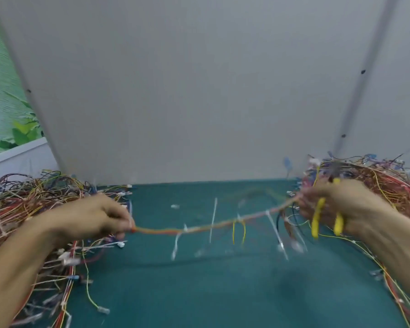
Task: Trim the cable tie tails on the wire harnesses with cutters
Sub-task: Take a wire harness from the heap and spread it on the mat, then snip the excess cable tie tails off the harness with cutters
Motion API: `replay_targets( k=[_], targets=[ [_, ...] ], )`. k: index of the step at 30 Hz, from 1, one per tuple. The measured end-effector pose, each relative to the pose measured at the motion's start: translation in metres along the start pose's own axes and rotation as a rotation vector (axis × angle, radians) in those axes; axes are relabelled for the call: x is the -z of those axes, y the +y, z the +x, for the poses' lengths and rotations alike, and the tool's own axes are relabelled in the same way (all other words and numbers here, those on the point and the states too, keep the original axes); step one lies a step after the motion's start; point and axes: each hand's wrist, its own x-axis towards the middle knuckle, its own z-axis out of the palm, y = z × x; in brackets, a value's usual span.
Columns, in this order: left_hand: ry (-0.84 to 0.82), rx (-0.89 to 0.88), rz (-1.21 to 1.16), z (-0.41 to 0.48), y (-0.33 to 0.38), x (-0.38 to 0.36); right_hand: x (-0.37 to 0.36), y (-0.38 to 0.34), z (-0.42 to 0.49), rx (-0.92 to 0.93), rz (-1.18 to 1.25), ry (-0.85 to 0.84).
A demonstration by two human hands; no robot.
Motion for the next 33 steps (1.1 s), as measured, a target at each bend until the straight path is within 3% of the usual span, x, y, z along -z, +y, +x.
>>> replay_targets(
  k=[3,6,9,12,14,16,19,21,26,33],
  targets=[
    [-0.225,0.067,0.263,0.02,-0.007,-0.033,0.001,0.04,0.009,-0.081,-0.375,0.014],
    [-0.253,0.125,0.359,0.036,-0.014,-0.056,0.006,0.064,0.02,-0.087,-0.592,0.034],
    [-0.062,0.102,0.468,0.05,-0.01,-0.069,0.006,0.07,0.027,-0.043,-0.835,0.07],
    [0.137,0.13,0.591,0.058,-0.005,-0.076,0.005,0.068,0.026,0.052,-1.364,0.186],
    [0.249,0.167,0.77,0.056,-0.003,-0.079,0.003,0.065,0.022,0.245,-1.574,0.351],
    [0.417,0.146,0.805,0.047,0.002,-0.08,-0.002,0.06,0.022,0.473,-1.588,0.384],
    [0.581,0.086,0.597,0.021,0.015,-0.088,-0.024,0.058,0.031,0.722,-1.522,0.157],
    [0.5,0.135,0.556,0.003,0.021,-0.1,-0.049,0.064,0.039,0.779,-1.499,-0.013],
    [0.228,0.426,0.58,-0.012,0.019,-0.128,-0.091,0.095,0.067,0.729,-1.662,-0.341],
    [0.289,0.468,0.653,0.006,-0.001,-0.137,-0.092,0.098,0.078,0.656,-1.683,-0.499]
  ],
)
